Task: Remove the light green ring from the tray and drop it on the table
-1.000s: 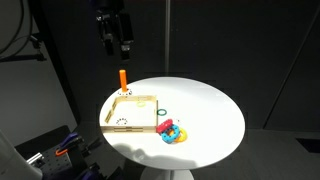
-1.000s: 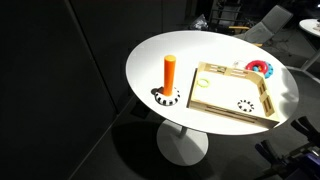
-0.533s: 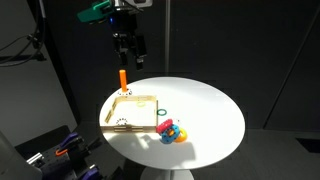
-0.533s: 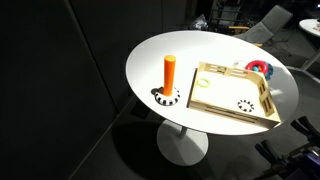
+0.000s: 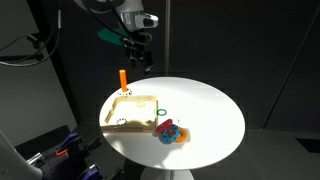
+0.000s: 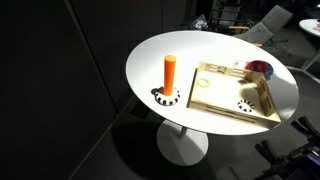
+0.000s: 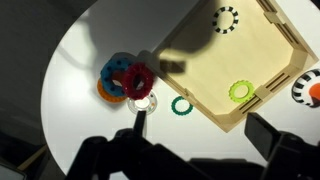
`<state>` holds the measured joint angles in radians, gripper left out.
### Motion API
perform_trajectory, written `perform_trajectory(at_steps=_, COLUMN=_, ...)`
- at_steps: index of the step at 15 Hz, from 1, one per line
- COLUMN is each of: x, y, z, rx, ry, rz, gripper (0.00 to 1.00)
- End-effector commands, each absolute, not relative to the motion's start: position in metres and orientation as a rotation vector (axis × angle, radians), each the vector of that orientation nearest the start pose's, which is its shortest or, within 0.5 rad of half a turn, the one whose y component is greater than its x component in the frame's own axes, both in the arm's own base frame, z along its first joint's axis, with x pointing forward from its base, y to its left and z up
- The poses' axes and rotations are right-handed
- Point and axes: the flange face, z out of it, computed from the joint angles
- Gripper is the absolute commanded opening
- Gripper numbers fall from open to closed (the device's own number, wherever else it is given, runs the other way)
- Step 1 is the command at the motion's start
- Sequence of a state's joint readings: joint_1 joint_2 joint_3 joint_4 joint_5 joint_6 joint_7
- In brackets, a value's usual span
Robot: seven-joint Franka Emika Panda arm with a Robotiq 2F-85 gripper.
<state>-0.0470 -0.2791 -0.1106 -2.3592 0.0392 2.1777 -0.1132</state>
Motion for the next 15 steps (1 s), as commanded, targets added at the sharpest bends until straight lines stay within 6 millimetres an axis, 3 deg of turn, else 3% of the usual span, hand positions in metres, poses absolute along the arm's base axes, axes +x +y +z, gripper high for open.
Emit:
perform_trajectory(at_steps=1, x=0.475, y=-0.063, z=0.433, rx=-3.049, ry=0.136, rz=-0.144, gripper=1.00)
perform_trajectory(at_steps=4, x=0.473, y=-0.063, z=0.432, rx=-3.092, ry=0.123, rz=-0.121, gripper=1.00)
perform_trajectory(at_steps=5, x=0.470, y=-0.063, z=0.424, rx=-3.070, ry=0.102, rz=-0.109, gripper=1.00)
perform_trajectory(at_steps=12, x=0.471, y=-0.063, z=0.425, rx=-3.075, ry=0.102, rz=-0.111, gripper=1.00)
perform_trajectory(at_steps=15, x=0.481, y=-0.056, z=0.415, rx=-3.084, ry=0.106, rz=-0.112, gripper=1.00)
